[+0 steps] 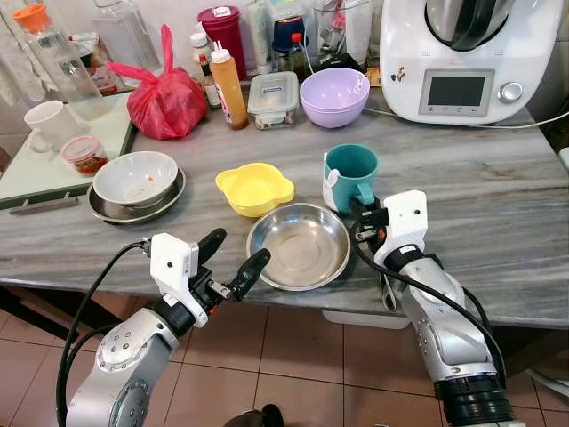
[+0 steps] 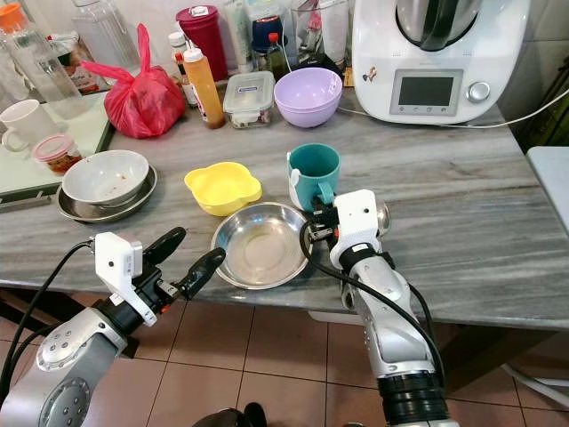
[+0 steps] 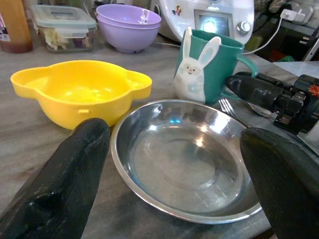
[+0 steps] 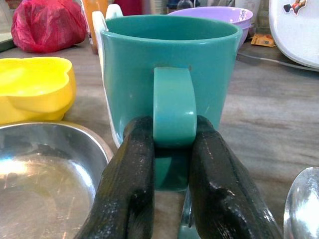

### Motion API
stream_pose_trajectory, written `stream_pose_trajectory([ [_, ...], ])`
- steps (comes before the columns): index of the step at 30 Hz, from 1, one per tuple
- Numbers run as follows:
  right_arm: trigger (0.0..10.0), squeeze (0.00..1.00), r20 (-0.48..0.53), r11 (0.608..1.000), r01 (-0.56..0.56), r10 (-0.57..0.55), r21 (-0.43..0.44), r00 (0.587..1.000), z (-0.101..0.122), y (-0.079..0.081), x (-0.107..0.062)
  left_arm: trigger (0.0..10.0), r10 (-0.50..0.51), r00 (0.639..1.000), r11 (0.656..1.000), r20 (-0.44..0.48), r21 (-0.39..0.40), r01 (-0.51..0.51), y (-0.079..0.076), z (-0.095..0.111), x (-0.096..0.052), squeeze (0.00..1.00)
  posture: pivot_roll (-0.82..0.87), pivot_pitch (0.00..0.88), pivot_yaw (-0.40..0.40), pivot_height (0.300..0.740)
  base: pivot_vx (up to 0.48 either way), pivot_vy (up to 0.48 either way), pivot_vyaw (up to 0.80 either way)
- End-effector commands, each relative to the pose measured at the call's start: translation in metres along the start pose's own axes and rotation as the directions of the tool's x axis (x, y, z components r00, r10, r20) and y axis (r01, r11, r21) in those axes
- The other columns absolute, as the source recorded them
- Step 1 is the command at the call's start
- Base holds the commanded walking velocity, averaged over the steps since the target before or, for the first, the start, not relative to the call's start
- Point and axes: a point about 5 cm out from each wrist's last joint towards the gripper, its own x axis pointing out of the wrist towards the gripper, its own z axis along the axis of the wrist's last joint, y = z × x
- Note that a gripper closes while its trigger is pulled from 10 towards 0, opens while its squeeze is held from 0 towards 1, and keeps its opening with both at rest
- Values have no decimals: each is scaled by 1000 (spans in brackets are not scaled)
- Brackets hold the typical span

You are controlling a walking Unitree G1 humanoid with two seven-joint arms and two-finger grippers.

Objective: Setting the table

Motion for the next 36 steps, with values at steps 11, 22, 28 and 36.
stream_pose_trajectory([
  [11, 10000, 0, 25, 1000, -23, 23, -16, 999, 1, 5, 7, 10000, -23, 1000, 1000, -4, 0, 23, -2, 3, 0, 0, -94, 116, 156, 740, 0, 0, 0],
  [22, 10000, 0, 29, 999, -39, 39, -20, 999, 0, 9, 14, 10000, -113, 993, 993, -45, -38, 111, -12, -1, -2, 0, -88, 119, 162, 740, 0, 0, 0],
  [28, 10000, 780, 26, 999, -38, 39, -18, 999, -4, 10, 14, 10000, -115, 992, 993, -48, -39, 113, -11, -1, -2, 0, -85, 120, 165, 740, 0, 0, 0],
  [36, 10000, 1000, 22, 999, -35, 35, -19, 999, -7, 10, 14, 10000, -123, 991, 992, -58, -41, 121, -12, -1, -3, 0, -85, 120, 168, 740, 0, 0, 0],
])
